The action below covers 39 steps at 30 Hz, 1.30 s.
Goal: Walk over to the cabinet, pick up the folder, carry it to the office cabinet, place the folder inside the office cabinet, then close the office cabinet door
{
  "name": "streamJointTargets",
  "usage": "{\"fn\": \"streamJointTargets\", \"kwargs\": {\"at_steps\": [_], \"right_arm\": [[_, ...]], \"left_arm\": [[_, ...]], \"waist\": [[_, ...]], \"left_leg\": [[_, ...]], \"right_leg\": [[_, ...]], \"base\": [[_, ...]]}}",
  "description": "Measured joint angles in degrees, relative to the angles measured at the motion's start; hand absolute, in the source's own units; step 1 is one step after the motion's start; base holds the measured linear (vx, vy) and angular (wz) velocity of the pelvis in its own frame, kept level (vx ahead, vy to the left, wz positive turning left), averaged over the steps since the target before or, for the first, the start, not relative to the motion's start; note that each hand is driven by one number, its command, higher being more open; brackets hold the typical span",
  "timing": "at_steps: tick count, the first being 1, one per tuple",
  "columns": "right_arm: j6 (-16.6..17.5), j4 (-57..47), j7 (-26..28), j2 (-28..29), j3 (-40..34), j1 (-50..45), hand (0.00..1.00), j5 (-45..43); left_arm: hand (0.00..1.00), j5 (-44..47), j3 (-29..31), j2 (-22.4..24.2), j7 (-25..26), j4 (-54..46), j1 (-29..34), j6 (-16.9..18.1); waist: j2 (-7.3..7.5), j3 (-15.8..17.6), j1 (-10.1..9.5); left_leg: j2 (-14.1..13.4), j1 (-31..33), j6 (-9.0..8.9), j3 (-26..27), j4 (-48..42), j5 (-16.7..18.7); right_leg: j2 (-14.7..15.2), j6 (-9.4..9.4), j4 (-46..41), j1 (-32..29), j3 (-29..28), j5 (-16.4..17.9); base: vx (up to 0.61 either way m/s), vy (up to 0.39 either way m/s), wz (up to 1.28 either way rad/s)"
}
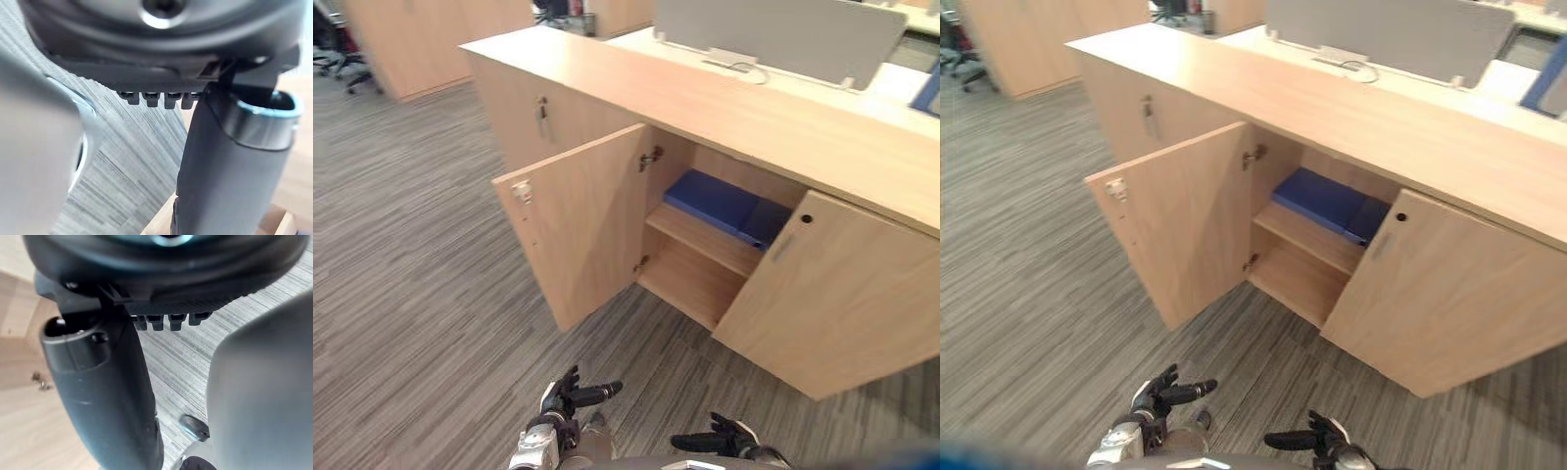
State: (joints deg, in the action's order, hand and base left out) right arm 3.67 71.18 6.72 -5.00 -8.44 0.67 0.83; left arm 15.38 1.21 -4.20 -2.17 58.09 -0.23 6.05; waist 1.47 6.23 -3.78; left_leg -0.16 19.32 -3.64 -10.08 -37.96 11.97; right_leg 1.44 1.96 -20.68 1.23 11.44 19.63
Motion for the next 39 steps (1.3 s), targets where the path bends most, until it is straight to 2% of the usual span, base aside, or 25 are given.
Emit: {"fn": "streamJointTargets", "kwargs": {"at_steps": [1, 2, 3, 4, 5, 6, 7, 8, 10, 11, 12, 14, 16, 20, 25, 30, 32, 36, 39], "right_arm": [[-0.03, -0.15, -0.01, 0.01, -0.79, -0.06, 1.00, 0.04], [0.14, -0.77, 0.01, 0.06, -2.50, -0.41, 1.00, 0.04], [0.24, -0.80, 0.01, 0.08, -5.04, -0.65, 1.00, 0.16], [0.16, -0.86, 0.03, 0.05, -6.47, -0.82, 1.00, 0.15], [0.01, -0.98, -0.01, -0.10, -9.20, -1.48, 1.00, -0.33], [-0.11, -0.83, -0.07, 0.30, -10.75, -1.93, 1.00, -1.05], [-0.38, -0.67, -0.36, 0.73, -10.75, -2.49, 1.00, -1.44], [-0.32, -0.81, -0.37, 0.83, -10.78, -2.67, 1.00, -2.05], [-0.16, -0.84, -0.42, 0.99, -12.49, -2.90, 1.00, -4.20], [-0.16, -0.84, -0.41, 0.99, -12.92, -2.91, 1.00, -4.44], [-0.29, -0.96, -0.43, 0.96, -13.52, -3.08, 1.00, -5.59], [-0.44, -1.62, -0.39, 1.15, -14.77, -3.43, 1.00, -5.53], [-0.45, -2.04, -0.41, 1.49, -15.23, -3.57, 1.00, -5.51], [-0.45, -3.12, -0.25, 1.89, -15.10, -3.88, 1.00, -5.44], [-0.71, -4.29, 0.64, 0.86, -14.73, -3.96, 1.00, -4.15], [-1.18, -4.69, 1.06, 0.07, -13.92, -6.19, 1.00, -2.07], [-1.60, -4.65, 1.39, -0.02, -13.93, -7.02, 1.00, -0.89], [-2.45, -4.49, 1.87, 0.17, -14.07, -7.80, 1.00, -0.91], [-2.44, -4.50, 2.04, 0.21, -14.09, -7.76, 1.00, -0.95]], "left_arm": [[1.00, 0.46, -0.21, -0.02, 0.01, -1.13, 0.86, 0.04], [1.00, 1.08, -0.93, -0.32, -0.01, -3.16, 1.97, 0.07], [1.00, 1.31, -2.58, -0.25, -0.27, -4.54, 2.28, 0.04], [1.00, 1.62, -2.88, 0.02, -0.65, -5.16, 2.47, 0.04], [1.00, 2.09, -3.73, 0.27, -1.10, -6.86, 3.48, 0.04], [1.00, 2.24, -4.36, 0.09, -1.16, -8.34, 3.96, 0.07], [1.00, 2.70, -4.13, 0.06, -1.06, -9.92, 5.68, -0.06], [1.00, 2.89, -4.10, 0.05, -0.96, -10.57, 6.17, -0.20], [1.00, 3.08, -3.26, 0.13, -0.96, -14.44, 8.28, -0.35], [1.00, 3.08, -3.04, 0.14, -0.98, -15.00, 8.51, -0.37], [1.00, 3.07, -2.35, 0.41, -0.98, -17.19, 9.68, -0.38], [1.00, 2.78, -1.53, 0.47, -1.15, -20.43, 11.27, -0.44], [1.00, 1.06, 0.54, 0.45, -1.56, -22.81, 11.35, -0.90], [1.00, -2.23, 3.96, 0.52, -1.49, -28.94, 11.32, -1.86], [1.00, -7.76, 9.55, 0.12, 0.36, -32.38, 8.16, -2.91], [1.00, -9.26, 12.91, -0.79, 1.70, -32.44, 3.59, -3.60], [1.00, -9.28, 14.00, -2.13, 2.67, -31.83, 0.96, -3.82], [1.00, -9.16, 16.19, -7.97, 4.74, -26.78, -6.27, -4.18], [1.00, -8.66, 16.14, -11.50, 4.75, -22.45, -11.48, -4.19]], "waist": [[0.09, 0.00, 0.39], [-0.03, -0.11, 1.40], [-0.19, -0.09, 1.94], [-0.21, 0.00, 2.30], [-0.13, -0.09, 2.66], [0.45, -0.15, 2.59], [1.17, -0.54, 1.92], [1.46, -0.75, 1.95], [0.13, -1.44, 2.28], [-0.09, -1.51, 2.29], [-0.99, -2.01, 2.30], [-1.76, -2.45, 2.34], [-1.71, -2.15, 2.75], [-1.64, -1.91, 4.19], [-2.63, -1.00, 4.91], [-2.87, -1.09, 5.64], [-2.71, -1.14, 5.93], [-2.11, -1.00, 6.24], [-1.98, -1.04, 6.96]], "left_leg": [[-0.83, -0.43, 0.26, 3.53, -1.17, 1.14], [-2.59, -1.61, 0.82, 9.55, -2.09, 2.73], [-4.49, -3.71, 2.13, 15.92, 0.88, 3.48], [-4.52, -4.54, 2.30, 18.24, 3.76, 3.48], [-3.27, -5.79, 4.00, 20.54, 8.57, 2.76], [-1.57, -7.11, 5.18, 20.16, 12.28, 1.75], [0.56, -8.66, 5.19, 19.27, 15.93, -0.35], [1.39, -9.43, 5.32, 18.69, 17.50, -1.30], [4.26, -12.10, 6.07, 16.31, 24.61, -5.33], [4.48, -12.39, 6.19, 16.07, 25.55, -5.84], [5.07, -13.83, 6.57, 15.42, 29.14, -7.79], [5.60, -16.31, 6.89, 14.98, 34.01, -10.33], [5.93, -19.76, 7.19, 14.68, 38.33, -12.56], [6.30, -22.29, 7.48, 14.79, 43.23, -14.84], [6.18, -22.58, 7.51, 18.48, 43.33, -14.82], [5.57, -23.30, 7.05, 20.45, 43.35, -14.38], [5.34, -23.44, 6.89, 21.42, 43.35, -13.94], [4.49, -24.53, 6.36, 24.79, 43.34, -13.06], [3.71, -25.07, 6.07, 25.12, 43.28, -12.88]], "right_leg": [[0.47, -0.06, 0.05, 0.03, 0.93, -0.03], [1.47, -0.10, 0.15, 0.14, 4.07, -0.05], [2.58, -0.24, -0.03, 0.57, 7.20, -0.09], [3.02, -0.44, -0.02, 0.92, 8.74, -0.11], [3.65, -1.22, 0.43, 1.50, 11.08, -0.43], [4.43, -2.02, 1.73, 2.14, 11.71, -0.88], [5.53, -3.40, 3.32, 3.16, 12.25, -1.88], [5.85, -3.76, 4.08, 3.80, 12.58, -2.47], [7.04, -5.28, 6.59, 5.30, 13.78, -4.61], [7.13, -5.34, 6.85, 5.38, 13.89, -4.95], [7.16, -5.70, 7.91, 5.72, 13.98, -6.26], [7.28, -5.87, 8.36, 6.13, 13.93, -7.22], [7.28, -6.08, 8.84, 7.73, 13.87, -7.69], [7.15, -6.12, 10.27, 8.35, 13.24, -7.71], [6.72, -6.31, 13.95, 8.76, 9.27, -7.49], [6.22, -6.23, 14.59, 8.90, 7.24, -7.54], [5.93, -6.07, 15.24, 8.93, 6.18, -7.76], [5.14, -5.63, 15.88, 9.03, 2.53, -8.20], [4.35, -5.05, 15.23, 9.08, 2.01, -8.57]], "base": [[0.05, 0.065, 0.85], [0.05, 0.076, 1.24], [0.05, 0.083, 1.43], [0.04, 0.103, 1.62], [0.05, 0.132, 1.45], [0.07, 0.151, 1.33], [0.08, 0.112, 0.78], [0.06, 0.073, 0.57], [0.03, 0.048, 0.57], [0.00, 0.030, 0.43], [0.00, 0.023, 0.20], [0.00, 0.026, 0.12], [-0.02, 0.012, 0.00], [-0.07, 0.034, -0.08], [-0.10, 0.041, -0.36], [-0.03, -0.015, -0.21], [0.03, -0.022, -0.35], [0.09, -0.024, -0.45], [0.07, -0.052, -0.12]]}}
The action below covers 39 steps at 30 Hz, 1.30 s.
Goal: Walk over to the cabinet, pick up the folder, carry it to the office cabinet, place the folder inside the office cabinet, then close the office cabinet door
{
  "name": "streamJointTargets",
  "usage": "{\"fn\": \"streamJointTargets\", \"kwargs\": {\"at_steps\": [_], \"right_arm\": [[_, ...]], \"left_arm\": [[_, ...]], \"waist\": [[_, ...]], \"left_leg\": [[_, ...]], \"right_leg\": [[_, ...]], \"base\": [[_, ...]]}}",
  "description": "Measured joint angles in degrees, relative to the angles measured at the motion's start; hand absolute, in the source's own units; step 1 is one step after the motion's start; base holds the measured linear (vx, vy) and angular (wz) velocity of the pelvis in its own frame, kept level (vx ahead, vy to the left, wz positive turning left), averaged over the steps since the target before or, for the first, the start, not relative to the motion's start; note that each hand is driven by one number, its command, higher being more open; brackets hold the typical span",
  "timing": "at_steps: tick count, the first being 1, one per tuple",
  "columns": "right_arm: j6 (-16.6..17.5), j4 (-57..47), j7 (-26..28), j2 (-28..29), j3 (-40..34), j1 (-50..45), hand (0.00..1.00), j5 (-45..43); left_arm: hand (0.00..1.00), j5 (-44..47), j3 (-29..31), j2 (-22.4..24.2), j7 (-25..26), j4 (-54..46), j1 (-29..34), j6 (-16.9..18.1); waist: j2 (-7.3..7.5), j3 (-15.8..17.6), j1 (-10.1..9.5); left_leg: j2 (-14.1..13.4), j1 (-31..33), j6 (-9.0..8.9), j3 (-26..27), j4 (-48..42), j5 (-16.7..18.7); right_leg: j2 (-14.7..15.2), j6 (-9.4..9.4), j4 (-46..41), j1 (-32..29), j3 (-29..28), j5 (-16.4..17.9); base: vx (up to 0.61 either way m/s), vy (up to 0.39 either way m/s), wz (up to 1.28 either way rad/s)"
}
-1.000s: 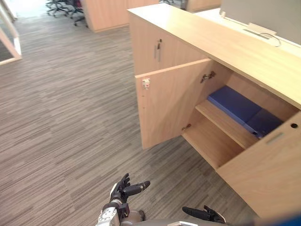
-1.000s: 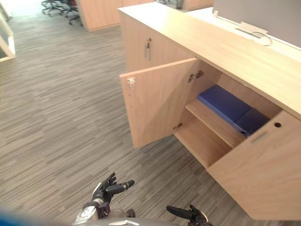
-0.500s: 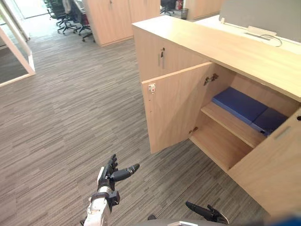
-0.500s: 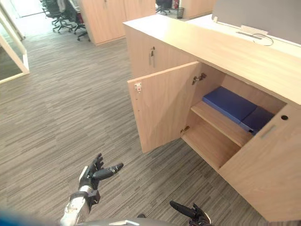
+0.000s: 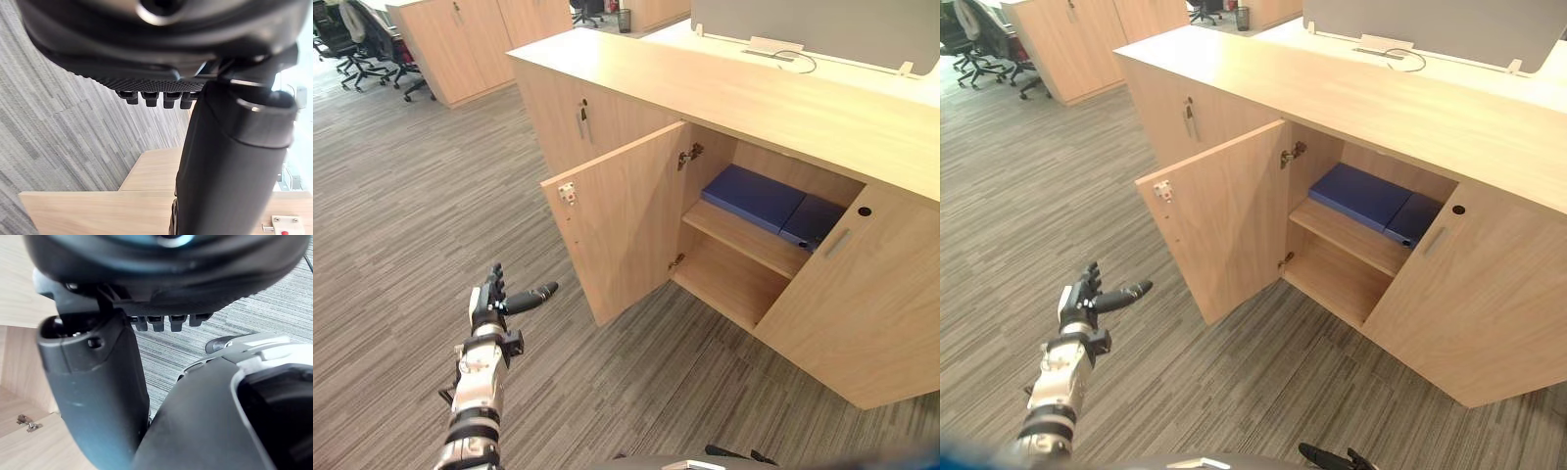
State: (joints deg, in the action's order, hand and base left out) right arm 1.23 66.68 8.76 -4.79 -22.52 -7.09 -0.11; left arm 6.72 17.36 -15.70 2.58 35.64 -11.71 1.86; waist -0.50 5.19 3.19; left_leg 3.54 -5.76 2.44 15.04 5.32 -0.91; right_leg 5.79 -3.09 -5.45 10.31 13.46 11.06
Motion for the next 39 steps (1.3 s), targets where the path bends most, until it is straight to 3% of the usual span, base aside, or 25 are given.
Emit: {"fn": "streamJointTargets", "kwargs": {"at_steps": [2, 4, 6, 8, 9, 10, 13, 14, 15, 16, 18, 20, 22, 25, 30, 36, 39], "right_arm": [[0.06, 0.00, 0.18, -0.07, -0.09, -0.02, 1.00, -0.06], [0.19, 0.29, 0.37, -0.15, -0.63, -0.03, 1.00, -0.13], [0.26, 0.45, 0.94, -0.79, -1.29, 0.18, 1.00, -0.56], [0.04, 0.34, 1.08, -1.31, -1.69, 0.20, 1.00, -2.29], [0.01, 0.01, 1.05, -1.60, -2.26, 0.16, 1.00, -2.27], [-0.10, -0.18, 0.77, -2.21, -2.89, 0.20, 1.00, -2.26], [-0.43, -1.49, 0.51, -3.23, -3.23, 0.13, 1.00, -2.24], [-0.36, -1.58, 0.50, -3.76, -3.88, -0.05, 1.00, -2.23], [-0.37, -1.55, 0.50, -4.16, -4.43, -0.50, 1.00, -2.24], [-0.49, -0.72, 0.28, -3.40, -5.69, -0.46, 1.00, -2.24], [-0.67, -0.47, 0.52, -0.87, -5.63, -0.96, 1.00, -2.25], [-0.73, -0.49, 0.78, 0.86, -5.63, -0.90, 1.00, -2.28], [-0.71, -0.76, 1.16, 1.06, -5.55, -0.60, 1.00, -2.44], [-0.57, -1.21, 0.94, 0.17, -5.26, -0.66, 1.00, -2.45], [0.03, -1.44, 0.86, -0.18, -3.42, -1.09, 1.00, -2.50], [0.21, -0.50, 1.43, -1.57, -2.62, -1.45, 1.00, -2.27], [0.21, -0.46, 2.10, -2.10, -0.72, -1.15, 1.00, -2.16]], "left_arm": [[1.00, 0.81, -0.02, -1.05, 0.19, 1.12, -1.88, 0.00], [1.00, 1.95, -0.06, -1.66, 0.62, 1.95, -3.79, 0.05], [1.00, 4.24, 0.33, -2.09, 0.94, 2.11, -6.88, 0.02], [1.00, 6.26, 1.78, -2.12, 1.06, 2.24, -7.08, -0.01], [1.00, 7.03, 2.49, -2.11, 1.06, 2.24, -7.27, -0.02], [1.00, 8.19, 3.35, -2.11, 1.08, 2.23, -7.30, -0.02], [1.00, 9.12, 4.33, -2.47, 1.06, 2.23, -7.98, -0.01], [1.00, 9.21, 4.26, -2.63, 0.73, 2.56, -7.99, -0.01], [1.00, 9.55, 4.19, -2.66, 0.48, 3.17, -8.04, -0.01], [1.00, 9.61, 4.07, -3.68, 0.15, 4.67, -8.48, -0.05], [1.00, 9.71, 3.77, -4.38, 0.00, 5.05, -8.55, -0.10], [1.00, 10.25, 3.34, -4.41, -0.08, 5.88, -8.94, -0.10], [1.00, 10.57, 1.51, -4.40, -0.12, 7.40, -8.95, -0.11], [1.00, 10.33, -0.59, -4.50, -0.52, 7.41, -8.99, 0.07], [1.00, 9.52, -5.96, -6.98, -1.67, 7.25, -8.94, 0.11], [1.00, 9.45, -10.25, -7.89, -2.68, 4.25, -6.23, 1.40], [1.00, 9.08, -16.16, -12.11, -5.39, 2.78, -4.80, 1.95]], "waist": [[-0.08, -0.03, 0.11], [-0.22, -0.15, 0.31], [-1.05, 0.83, 0.15], [-1.39, 1.70, 0.11], [-1.19, 2.78, 0.17], [-1.48, 3.24, 0.12], [-0.87, 3.62, -0.46], [-1.53, 3.29, -0.49], [-2.55, 2.72, -0.56], [-0.84, 2.20, -0.15], [1.83, 0.57, -0.09], [1.71, 0.49, -0.94], [0.62, -0.13, -1.82], [-0.36, -1.48, -2.30], [0.05, -2.32, -2.72], [-0.29, -2.47, -3.17], [-0.22, -2.42, -3.42]], "left_leg": [[-0.71, -0.44, -0.61, 0.22, -0.29, 0.39], [-1.95, 2.21, -1.32, 0.07, -4.38, 2.92], [-6.31, 14.31, -1.11, -0.31, -26.83, 10.42], [-8.46, 19.25, -0.70, -3.04, -39.62, 10.65], [-8.71, 20.88, -1.80, -4.88, -44.20, 10.93], [-9.49, 21.32, -3.36, -6.75, -44.13, 13.36], [-10.09, 22.24, -5.31, -11.36, -37.81, 13.76], [-10.56, 21.40, -5.91, -14.90, -31.07, 11.31], [-11.84, 20.41, -6.63, -16.56, -26.54, 5.30], [-9.64, 19.92, -9.91, -15.50, -26.23, 4.49], [-6.96, 18.54, -8.13, -13.36, -21.94, 2.86], [-5.58, 16.80, -6.66, -11.83, -18.43, 1.71], [-3.61, 12.52, -4.84, -9.14, -11.06, -1.00], [-1.18, 8.08, -3.07, -6.81, -3.37, -3.84], [0.42, 5.21, -2.23, -4.02, -0.37, -4.46], [-0.03, 5.17, -2.54, -2.43, -0.29, -5.15], [-0.35, 5.17, -2.80, -1.08, 0.06, -5.69]], "right_leg": [[-0.43, 0.23, -0.63, -0.12, -0.41, -0.14], [-0.99, 0.78, -1.37, -1.42, -1.03, -0.48], [-2.50, 1.31, -2.11, -3.44, -1.38, -1.19], [-2.91, 1.32, -3.17, -2.74, -2.92, -1.19], [-2.53, 1.39, -3.26, -1.18, -4.09, -1.13], [-2.16, 1.41, -3.36, 0.03, -5.43, -1.05], [0.31, -0.04, -4.06, 0.45, -7.93, 0.69], [0.85, -1.34, -4.68, 0.45, -8.51, 1.59], [0.80, -2.62, -5.47, 0.50, -9.16, 2.80], [3.61, -4.12, -6.48, 0.45, -9.53, 4.59], [7.07, -4.61, -8.18, -1.86, -10.54, 3.74], [8.63, -5.83, -9.00, -3.21, -12.39, 1.20], [10.53, -6.74, -9.53, -4.42, -15.06, -2.16], [12.63, -7.28, -10.21, -5.78, -17.72, -4.64], [14.28, -7.74, -10.81, -7.00, -18.81, -5.73], [14.36, -8.12, -7.77, -6.46, -17.02, -5.45], [14.42, -8.29, -5.52, -6.04, -15.46, -4.38]], "base": [[0.04, -0.049, -0.04], [0.00, -0.058, 0.02], [-0.02, -0.106, -0.07], [0.04, -0.047, -0.30], [0.10, 0.056, -0.53], [0.10, 0.088, -0.49], [0.10, 0.143, -0.56], [0.15, 0.250, -0.49], [0.19, 0.341, -0.38], [0.15, 0.306, -0.20], [0.13, 0.278, -0.13], [0.12, 0.254, -0.28], [0.10, 0.213, -0.40], [0.12, 0.278, -0.32], [0.02, 0.136, -0.33], [-0.08, -0.024, -0.17], [-0.12, -0.081, -0.25]]}}
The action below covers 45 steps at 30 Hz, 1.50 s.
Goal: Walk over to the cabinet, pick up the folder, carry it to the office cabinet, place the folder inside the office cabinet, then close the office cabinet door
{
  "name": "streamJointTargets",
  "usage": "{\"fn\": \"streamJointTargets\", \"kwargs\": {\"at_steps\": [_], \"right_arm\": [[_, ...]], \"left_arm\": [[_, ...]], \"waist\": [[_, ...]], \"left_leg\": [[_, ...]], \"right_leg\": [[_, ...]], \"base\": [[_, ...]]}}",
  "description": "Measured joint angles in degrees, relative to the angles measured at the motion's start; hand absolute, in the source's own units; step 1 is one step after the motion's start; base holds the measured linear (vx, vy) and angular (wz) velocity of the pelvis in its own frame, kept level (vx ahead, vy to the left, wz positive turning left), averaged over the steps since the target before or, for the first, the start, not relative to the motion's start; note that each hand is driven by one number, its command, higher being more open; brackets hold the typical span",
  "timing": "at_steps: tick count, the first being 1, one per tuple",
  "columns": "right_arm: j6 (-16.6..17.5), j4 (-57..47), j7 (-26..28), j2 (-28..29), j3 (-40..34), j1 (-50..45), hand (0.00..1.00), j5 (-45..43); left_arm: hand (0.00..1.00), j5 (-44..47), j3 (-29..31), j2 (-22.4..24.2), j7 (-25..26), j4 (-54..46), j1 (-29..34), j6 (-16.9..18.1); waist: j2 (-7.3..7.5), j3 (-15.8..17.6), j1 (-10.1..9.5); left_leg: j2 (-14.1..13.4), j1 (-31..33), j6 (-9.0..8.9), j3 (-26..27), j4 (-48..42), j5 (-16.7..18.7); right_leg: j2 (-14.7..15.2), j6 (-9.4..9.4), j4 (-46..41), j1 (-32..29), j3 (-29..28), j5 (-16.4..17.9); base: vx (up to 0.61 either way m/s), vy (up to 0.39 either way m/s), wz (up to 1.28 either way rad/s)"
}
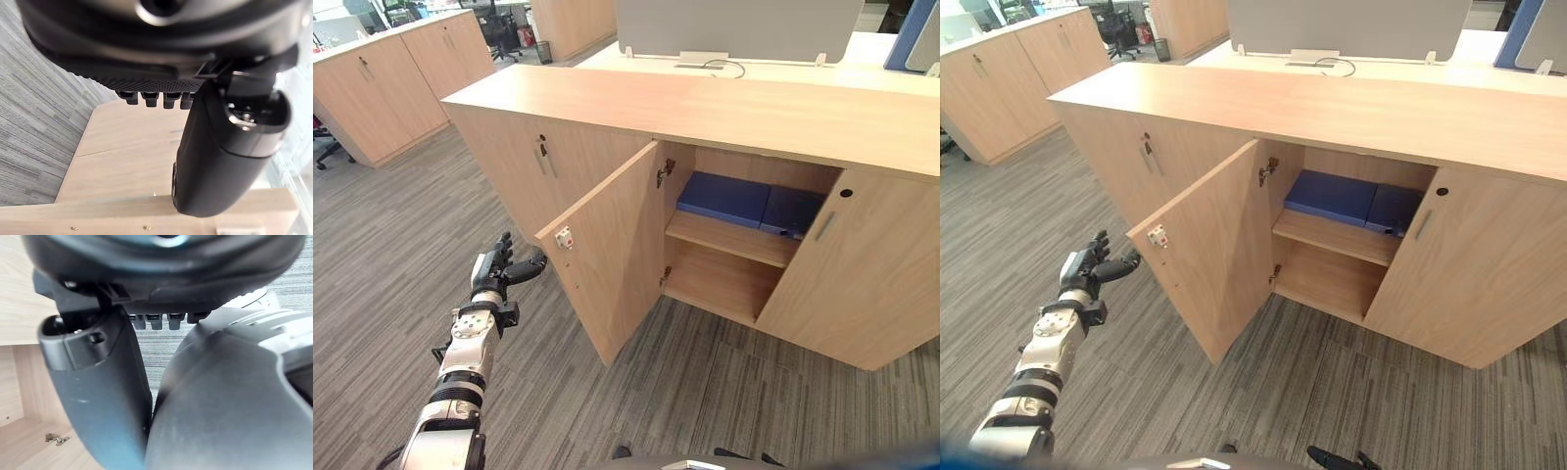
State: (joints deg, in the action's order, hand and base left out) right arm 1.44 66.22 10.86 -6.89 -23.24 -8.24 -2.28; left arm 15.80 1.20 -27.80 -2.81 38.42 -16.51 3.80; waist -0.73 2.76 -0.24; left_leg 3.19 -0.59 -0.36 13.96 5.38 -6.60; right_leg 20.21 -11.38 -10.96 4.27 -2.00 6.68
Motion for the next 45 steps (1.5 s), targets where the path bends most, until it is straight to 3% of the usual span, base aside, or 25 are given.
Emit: {"fn": "streamJointTargets", "kwargs": {"at_steps": [3, 4, 5, 7, 9, 10, 14, 16, 19, 21, 23, 27, 31, 36, 39, 42, 44, 45], "right_arm": [[-0.01, 0.64, 0.30, 0.11, 0.94, 0.86, 1.00, 0.23], [0.00, 1.12, 0.45, -0.14, 0.93, 1.21, 1.00, 1.24], [-0.01, 1.17, 0.47, -0.33, 0.91, 1.02, 1.00, 2.12], [-0.02, 1.56, 0.72, -0.50, 0.93, 0.70, 1.00, 2.54], [0.08, 1.56, 1.64, -0.59, 1.33, 1.10, 1.00, 4.55], [0.09, 1.56, 1.93, -0.91, 2.14, 1.26, 1.00, 4.61], [0.05, 2.12, 3.01, -0.39, 5.86, 2.29, 1.00, 5.07], [0.05, 2.10, 3.91, -0.39, 7.13, 2.59, 1.00, 5.09], [0.20, 1.98, 4.26, -1.00, 9.12, 2.79, 1.00, 6.13], [0.19, 1.99, 4.34, -1.05, 9.32, 2.98, 1.00, 6.60], [0.19, 1.95, 4.66, -1.68, 11.32, 3.17, 1.00, 6.63], [0.15, 1.96, 5.00, -3.00, 14.88, 3.99, 1.00, 6.63], [0.43, 1.99, 4.98, -3.78, 15.64, 4.14, 1.00, 6.48], [0.51, 1.99, 4.95, -3.94, 15.62, 4.02, 1.00, 6.17], [0.57, 1.99, 4.86, -2.94, 15.60, 3.86, 1.00, 4.21], [0.84, 2.04, 4.74, -1.95, 15.87, 3.87, 1.00, 3.71], [1.36, 2.11, 4.63, -1.58, 15.79, 3.69, 1.00, 3.64], [1.43, 2.18, 4.26, -1.22, 15.59, 3.78, 1.00, 3.64]], "left_arm": [[1.00, -0.66, -9.22, -7.99, -5.63, -2.20, 0.09, 0.30], [1.00, -0.45, -12.44, -10.22, -8.49, -2.44, 0.05, 0.83], [1.00, 0.11, -13.92, -10.88, -9.22, -2.45, 0.07, 0.81], [1.00, 0.66, -17.14, -13.96, -13.41, -3.01, 0.06, 1.04], [1.00, 0.44, -20.79, -18.04, -18.89, -5.16, -0.05, 1.37], [1.00, -0.05, -22.14, -19.23, -20.31, -6.30, -0.14, 1.58], [1.00, -13.46, -27.30, -20.05, -19.70, -13.72, -0.45, 2.42], [1.00, -21.75, -30.54, -22.41, -20.09, -21.66, -0.68, 2.40], [1.00, -25.60, -33.93, -24.42, -22.20, -32.31, -2.16, 2.71], [1.00, -26.18, -34.89, -23.89, -22.47, -35.48, -3.28, 4.31], [1.00, -26.65, -36.83, -21.68, -22.46, -40.05, -6.35, 8.24], [1.00, -27.89, -39.14, -17.16, -21.67, -43.82, -11.95, 13.72], [1.00, -30.03, -43.15, -13.24, -20.46, -41.97, -17.77, 14.44], [1.00, -27.11, -48.97, -8.37, -20.65, -37.74, -18.00, 14.23], [1.00, -20.44, -49.47, -6.07, -20.91, -33.11, -13.68, 13.23], [1.00, -12.82, -48.17, -3.86, -21.82, -24.97, -4.34, 11.64], [1.00, -8.18, -44.60, 0.90, -22.16, -16.74, 2.79, 9.61], [1.00, -5.01, -41.34, 5.44, -21.97, -9.62, 6.76, 8.06]], "waist": [[1.41, 0.69, -0.87], [1.24, 0.96, -0.83], [0.88, 0.79, -0.76], [0.78, 0.70, -0.81], [0.66, 0.59, -0.78], [0.80, 0.67, -0.65], [2.90, 0.52, 0.08], [2.36, 0.00, 0.28], [2.05, -0.36, 0.58], [2.13, -0.42, 0.71], [2.13, -0.54, 0.76], [1.05, -1.81, 1.72], [0.56, -2.14, 2.58], [-0.12, -2.53, 4.07], [0.26, -2.29, 5.38], [0.71, -2.08, 7.08], [1.08, -1.90, 7.26], [1.32, -1.75, 7.21]], "left_leg": [[0.07, 0.02, -0.90, 2.20, 0.08, -0.45], [-0.50, -0.01, -1.34, 2.41, 0.09, -0.85], [-1.01, -0.02, -1.53, 2.38, 0.09, -1.02], [-2.21, -0.33, -1.60, 2.60, 0.08, -1.07], [-3.40, -0.54, -2.01, 2.86, 0.08, -1.07], [-3.54, -0.79, -2.13, 2.89, 0.08, -0.99], [-3.70, -1.08, -3.03, 2.89, 0.06, -0.38], [-4.70, -1.30, -3.09, 3.39, 0.03, -0.42], [-5.21, -1.28, -3.36, 4.00, -0.06, -0.20], [-5.22, -1.26, -3.36, 3.98, -0.24, -0.20], [-5.04, -1.07, -3.33, 3.90, -0.25, -0.22], [-5.05, -0.34, -2.80, 3.89, 0.00, -0.65], [-4.71, 0.24, -2.64, 3.66, 0.07, -1.47], [-6.17, -0.20, -3.54, 4.36, 0.08, -2.19], [-8.26, -1.40, -4.65, 6.73, 0.07, -2.04], [-11.54, -2.62, -6.00, 9.61, 0.07, -1.74], [-13.49, -2.83, -7.19, 11.12, 0.06, -1.62], [-14.61, -2.80, -7.80, 11.57, 0.04, -1.61]], "right_leg": [[0.70, 1.14, 2.13, 0.10, 2.96, 4.02], [0.32, -0.46, 2.56, 0.11, 3.11, 4.13], [-0.12, -0.28, 2.55, 0.11, 3.20, 4.11], [-1.36, 1.41, 2.58, 0.15, 3.32, 4.05], [-2.42, 4.77, 2.87, 0.18, 3.79, 3.90], [-2.53, 5.13, 3.10, 0.52, 4.03, 3.77], [-2.52, 4.94, 3.99, 1.23, 5.66, 2.26], [-3.21, 4.13, 3.29, 0.75, 7.86, -0.57], [-3.39, 4.13, 2.43, -0.15, 9.61, -2.10], [-3.19, 4.03, 2.41, -0.19, 9.88, -2.31], [-2.91, 3.98, 2.30, -0.39, 10.26, -2.33], [-2.85, 3.80, 2.14, -1.16, 11.17, -2.21], [-2.19, 2.06, 2.30, -1.21, 12.97, -0.15], [-3.74, 2.42, 1.51, -2.10, 11.76, 0.05], [-5.90, 3.50, 2.51, -2.19, 9.55, -0.72], [-8.90, 5.02, 6.43, -1.21, 8.75, -2.59], [-10.56, 5.47, 8.18, -1.24, 8.75, -3.23], [-11.58, 5.41, 8.81, -1.29, 8.75, -3.87]], "base": [[-0.13, -0.115, -0.37], [-0.14, -0.138, -0.24], [-0.14, -0.145, -0.12], [-0.08, -0.099, -0.10], [-0.02, -0.059, -0.12], [0.02, -0.032, -0.06], [0.05, -0.026, -0.02], [0.07, -0.024, -0.12], [0.05, 0.022, -0.14], [0.02, 0.018, -0.02], [0.00, 0.000, 0.00], [-0.04, -0.009, -0.02], [-0.09, -0.040, 0.03], [-0.07, -0.034, -0.11], [-0.02, -0.037, -0.45], [0.01, -0.067, -0.58], [0.04, -0.094, -0.54], [0.05, -0.079, -0.24]]}}
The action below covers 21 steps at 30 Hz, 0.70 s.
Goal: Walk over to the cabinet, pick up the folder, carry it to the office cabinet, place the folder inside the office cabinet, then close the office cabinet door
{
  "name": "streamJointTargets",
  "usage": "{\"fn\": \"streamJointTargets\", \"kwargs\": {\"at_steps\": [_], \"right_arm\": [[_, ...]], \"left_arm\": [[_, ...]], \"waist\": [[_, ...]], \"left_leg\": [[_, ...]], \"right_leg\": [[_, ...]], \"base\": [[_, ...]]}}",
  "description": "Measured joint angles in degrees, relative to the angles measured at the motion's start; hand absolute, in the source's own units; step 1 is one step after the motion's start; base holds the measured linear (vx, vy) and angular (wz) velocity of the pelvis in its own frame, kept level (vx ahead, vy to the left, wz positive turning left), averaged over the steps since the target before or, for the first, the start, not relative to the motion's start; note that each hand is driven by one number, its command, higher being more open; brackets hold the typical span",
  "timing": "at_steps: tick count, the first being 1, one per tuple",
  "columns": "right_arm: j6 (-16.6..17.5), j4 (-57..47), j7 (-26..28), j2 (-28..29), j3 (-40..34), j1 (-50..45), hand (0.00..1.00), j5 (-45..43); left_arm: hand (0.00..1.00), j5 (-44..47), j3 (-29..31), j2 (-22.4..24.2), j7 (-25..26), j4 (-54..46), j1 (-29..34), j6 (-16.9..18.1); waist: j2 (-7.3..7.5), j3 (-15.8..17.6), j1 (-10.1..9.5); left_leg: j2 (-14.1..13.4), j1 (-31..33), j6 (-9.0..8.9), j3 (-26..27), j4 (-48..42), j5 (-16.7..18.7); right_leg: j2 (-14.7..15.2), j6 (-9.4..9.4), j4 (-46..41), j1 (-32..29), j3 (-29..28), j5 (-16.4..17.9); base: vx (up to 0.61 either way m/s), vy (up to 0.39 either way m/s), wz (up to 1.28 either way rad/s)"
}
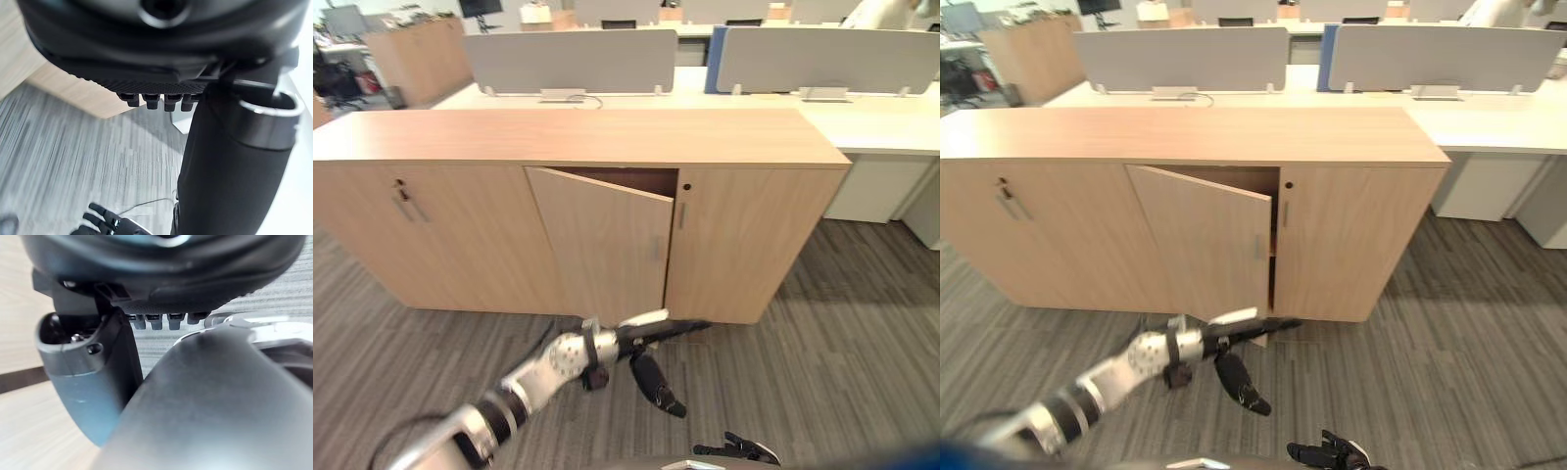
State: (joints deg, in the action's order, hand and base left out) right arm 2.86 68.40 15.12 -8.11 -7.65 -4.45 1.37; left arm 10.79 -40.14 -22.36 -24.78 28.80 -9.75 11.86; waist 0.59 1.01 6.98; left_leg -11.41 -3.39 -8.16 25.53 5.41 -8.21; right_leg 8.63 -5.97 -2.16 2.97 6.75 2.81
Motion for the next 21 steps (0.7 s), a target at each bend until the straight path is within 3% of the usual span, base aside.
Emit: {"fn": "streamJointTargets", "kwargs": {"at_steps": [3, 5, 7, 8, 10, 11, 13, 15, 16, 18, 20, 21], "right_arm": [[-0.21, 1.18, -0.75, 0.46, -0.56, 0.42, 1.00, 0.32], [-0.48, 1.26, -1.40, 0.88, -2.94, 0.47, 1.00, 0.63], [-1.20, 1.70, -2.90, 1.00, -3.75, 0.36, 1.00, -0.54], [-1.33, 1.89, -3.30, 0.93, -3.75, 0.25, 1.00, -1.29], [-1.65, 2.32, -4.66, 0.63, -3.98, 0.22, 1.00, -1.79], [-1.66, 2.35, -5.56, -0.16, -4.04, 0.40, 1.00, -1.86], [-1.55, 2.96, -7.00, -0.88, -4.23, 2.39, 1.00, -3.68], [-1.78, 4.37, -7.46, -1.72, -4.73, 4.71, 1.00, -3.77], [-1.95, 5.01, -7.87, -1.78, -4.88, 6.69, 1.00, -3.75], [-2.15, 5.09, -7.88, -1.27, -5.00, 7.90, 1.00, -3.74], [-2.08, 4.89, -7.90, 0.15, -5.94, 8.29, 1.00, -3.65], [-2.07, 4.80, -7.46, 0.39, -7.20, 8.39, 1.00, -3.68]], "left_arm": [[1.00, 4.37, 9.16, 8.76, 2.48, 14.25, 8.39, -4.30], [1.00, 4.74, 15.29, 11.14, 4.32, 17.66, 13.23, -5.06], [1.00, 8.06, 27.67, 15.13, 8.39, 22.81, 17.11, -5.12], [1.00, 9.01, 30.58, 16.09, 9.79, 23.45, 17.55, -5.31], [1.00, 11.45, 35.18, 16.52, 13.26, 24.49, 17.27, -4.71], [1.00, 13.50, 36.44, 16.36, 14.49, 25.51, 17.35, -4.08], [1.00, 17.87, 37.99, 16.26, 15.73, 28.00, 17.35, -3.74], [1.00, 20.67, 38.98, 17.70, 15.52, 27.97, 16.85, -4.24], [1.00, 21.34, 39.32, 19.01, 15.12, 27.64, 16.78, -4.35], [1.00, 21.11, 39.31, 19.52, 14.06, 27.55, 16.73, -4.45], [1.00, 19.96, 39.37, 19.63, 13.65, 27.58, 16.75, -4.50], [1.00, 19.19, 39.73, 19.64, 13.31, 27.43, 16.76, -4.48]], "waist": [[0.60, -0.13, -0.35], [0.64, -0.06, -0.77], [0.73, 0.62, -2.08], [0.56, 0.71, -2.41], [-0.55, 1.64, -3.58], [-1.46, 1.95, -4.03], [-3.72, 3.03, -5.01], [-5.24, 3.93, -6.42], [-6.65, 4.79, -7.45], [-7.55, 5.47, -7.86], [-8.06, 5.54, -8.14], [-8.05, 5.59, -8.25]], "left_leg": [[-2.66, 0.25, -1.20, 0.03, -0.37, 0.33], [-4.27, 0.84, -1.99, -0.31, -1.71, 0.68], [-7.60, 3.16, -2.55, -2.00, -9.47, 4.48], [-8.63, 3.84, -2.39, -2.73, -11.85, 5.76], [-11.84, 5.01, -1.39, -4.98, -18.98, 9.64], [-13.39, 6.30, 0.45, -7.56, -23.91, 11.93], [-14.00, 9.18, 1.66, -16.13, -31.63, 14.36], [-11.05, 10.35, 1.45, -24.57, -35.83, 17.88], [-5.31, 10.29, 0.24, -31.64, -39.05, 22.99], [-1.35, 9.62, 0.46, -34.75, -39.38, 26.77], [-0.33, 7.46, -0.55, -36.85, -36.81, 28.36], [0.40, 7.50, -0.13, -36.75, -36.18, 29.27]], "right_leg": [[-2.62, 0.26, 0.55, 0.03, 0.13, -0.03], [-3.99, 0.83, 0.77, 0.29, 0.61, 0.30], [-5.84, 1.55, 1.15, 2.13, 1.68, 0.73], [-6.43, 1.98, 1.16, 2.67, 2.11, 0.99], [-8.43, 2.97, 1.26, 5.39, 2.56, 1.61], [-9.54, 3.69, 1.28, 6.75, 2.35, 2.06], [-10.79, 4.23, 1.08, 7.23, -0.10, 2.38], [-10.20, 4.32, 0.63, 6.81, -3.23, 2.44], [-9.73, 4.30, -1.00, 5.55, -6.12, 2.43], [-9.62, 4.02, -2.16, 5.03, -7.69, 2.43], [-9.70, 3.05, -2.57, 4.87, -8.70, 2.65], [-9.00, 2.99, -2.63, 4.06, -8.94, 2.67]], "base": [[0.11, -0.118, -0.09], [0.15, -0.124, 0.00], [0.16, -0.157, 0.08], [0.11, -0.150, 0.22], [0.07, -0.116, 0.12], [0.05, -0.093, -0.11], [0.06, -0.048, -0.39], [0.04, 0.121, -0.80], [0.03, 0.251, -0.93], [0.02, 0.255, -0.60], [0.00, 0.167, -0.21], [-0.02, 0.064, 0.00]]}}
